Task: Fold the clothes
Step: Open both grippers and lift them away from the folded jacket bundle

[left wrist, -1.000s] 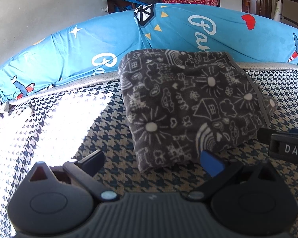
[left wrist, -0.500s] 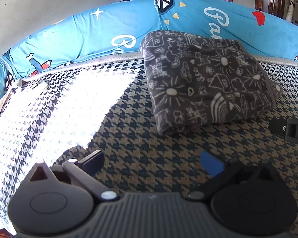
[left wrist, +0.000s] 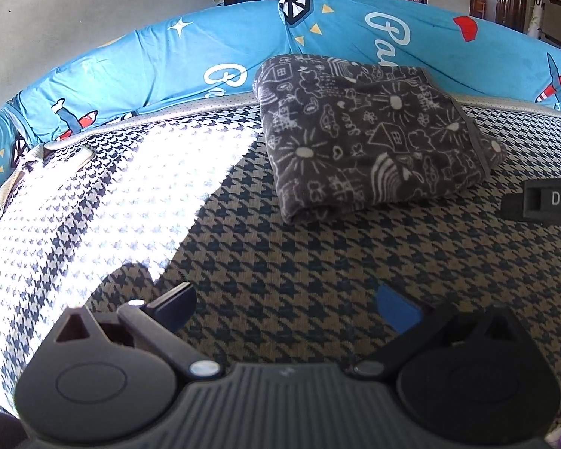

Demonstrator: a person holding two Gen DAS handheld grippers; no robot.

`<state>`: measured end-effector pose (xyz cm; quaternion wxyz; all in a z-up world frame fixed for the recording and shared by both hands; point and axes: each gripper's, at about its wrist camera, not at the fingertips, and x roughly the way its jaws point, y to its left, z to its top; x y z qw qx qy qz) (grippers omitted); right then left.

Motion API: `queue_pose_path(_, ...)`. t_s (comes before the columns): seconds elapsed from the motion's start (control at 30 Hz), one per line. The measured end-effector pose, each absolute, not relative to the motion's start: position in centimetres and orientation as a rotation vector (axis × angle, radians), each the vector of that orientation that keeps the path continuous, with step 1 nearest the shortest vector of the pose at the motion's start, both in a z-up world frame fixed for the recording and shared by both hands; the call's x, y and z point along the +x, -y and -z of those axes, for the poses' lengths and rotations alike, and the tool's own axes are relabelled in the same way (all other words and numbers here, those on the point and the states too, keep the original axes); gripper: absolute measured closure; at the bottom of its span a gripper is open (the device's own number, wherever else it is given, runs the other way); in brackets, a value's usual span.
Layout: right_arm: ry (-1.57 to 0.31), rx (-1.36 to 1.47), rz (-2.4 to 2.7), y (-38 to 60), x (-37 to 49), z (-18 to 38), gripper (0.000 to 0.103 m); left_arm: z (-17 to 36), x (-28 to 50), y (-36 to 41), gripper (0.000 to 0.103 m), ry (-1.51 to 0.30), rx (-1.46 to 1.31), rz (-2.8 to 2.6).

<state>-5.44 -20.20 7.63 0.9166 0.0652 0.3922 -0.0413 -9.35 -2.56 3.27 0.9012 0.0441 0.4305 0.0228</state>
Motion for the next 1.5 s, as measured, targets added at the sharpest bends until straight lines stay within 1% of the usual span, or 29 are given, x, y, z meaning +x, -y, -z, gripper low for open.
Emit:
queue_pose_path(0.27,-0.794,0.151,0.099,21.0,-6.6,-8.3,0.031,-4.3,-10.4,3.0,0.0,-0.883,0.091,-0.043)
queue_pose_path(0.47,-0.793,0.175,0.091,21.3,-8.1,-8.4,0.027,-4.7,-10.9,3.1,0.0,-0.887,0.084,-0.037)
queue_pose_path(1.17,-0.779,0.174,0.063,21.2,-11.5,-8.1,0.026,-5.9,-12.5,4.6,0.0,-0.871,0.112,-0.024)
queue_pose_path(1.5,-0.771,0.162,0.067,21.1,-12.1,-8.0,0.026,-5.4,-12.5,4.5,0.0,-0.905,0.115,-0.024)
